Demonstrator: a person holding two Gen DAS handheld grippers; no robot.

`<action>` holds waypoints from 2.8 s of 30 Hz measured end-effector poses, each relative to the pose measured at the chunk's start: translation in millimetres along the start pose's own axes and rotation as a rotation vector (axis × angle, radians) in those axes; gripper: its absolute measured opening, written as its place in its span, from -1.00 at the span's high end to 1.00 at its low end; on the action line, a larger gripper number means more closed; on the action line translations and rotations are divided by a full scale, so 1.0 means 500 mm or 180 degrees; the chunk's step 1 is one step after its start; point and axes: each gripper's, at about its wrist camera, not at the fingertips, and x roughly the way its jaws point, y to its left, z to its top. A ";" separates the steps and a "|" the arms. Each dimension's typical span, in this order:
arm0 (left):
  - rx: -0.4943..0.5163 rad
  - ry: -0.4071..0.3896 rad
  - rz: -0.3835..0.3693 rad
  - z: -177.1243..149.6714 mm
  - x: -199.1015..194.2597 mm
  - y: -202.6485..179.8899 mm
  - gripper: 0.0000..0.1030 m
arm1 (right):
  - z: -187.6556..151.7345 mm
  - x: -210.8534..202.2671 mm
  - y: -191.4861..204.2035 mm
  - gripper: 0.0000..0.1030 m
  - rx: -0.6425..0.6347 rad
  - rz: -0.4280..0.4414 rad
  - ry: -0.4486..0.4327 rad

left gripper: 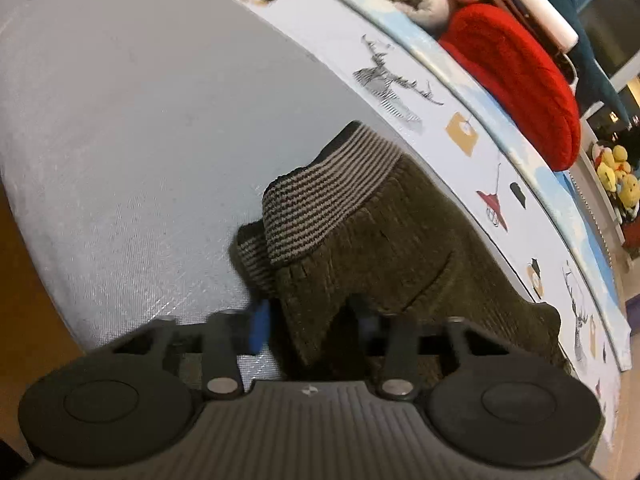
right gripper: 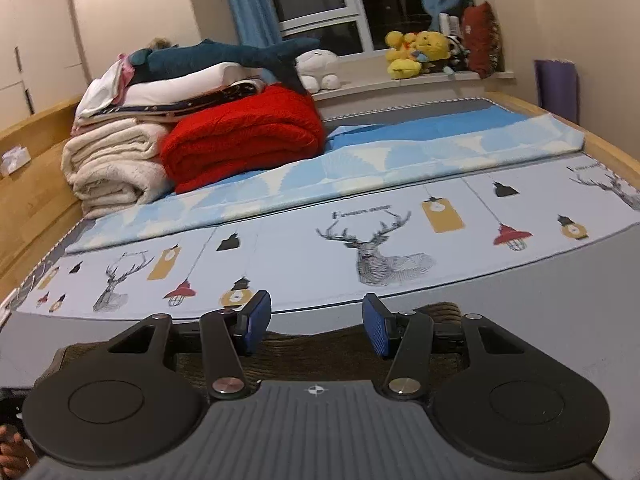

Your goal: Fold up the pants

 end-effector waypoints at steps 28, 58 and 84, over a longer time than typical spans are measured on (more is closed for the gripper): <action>0.3769 -0.0341 -0.1441 -0.574 -0.164 -0.644 0.08 | -0.057 -0.018 -0.350 -0.27 0.1273 -0.0090 0.0540; 0.1315 0.1037 -0.1270 -0.285 0.126 -0.472 -0.13 | -0.166 0.156 -0.311 -0.67 0.1518 -0.0218 0.1910; 0.1755 -0.0116 -0.0569 -0.071 0.001 -0.245 0.24 | -0.136 0.343 0.093 -0.19 0.0484 0.0131 0.1863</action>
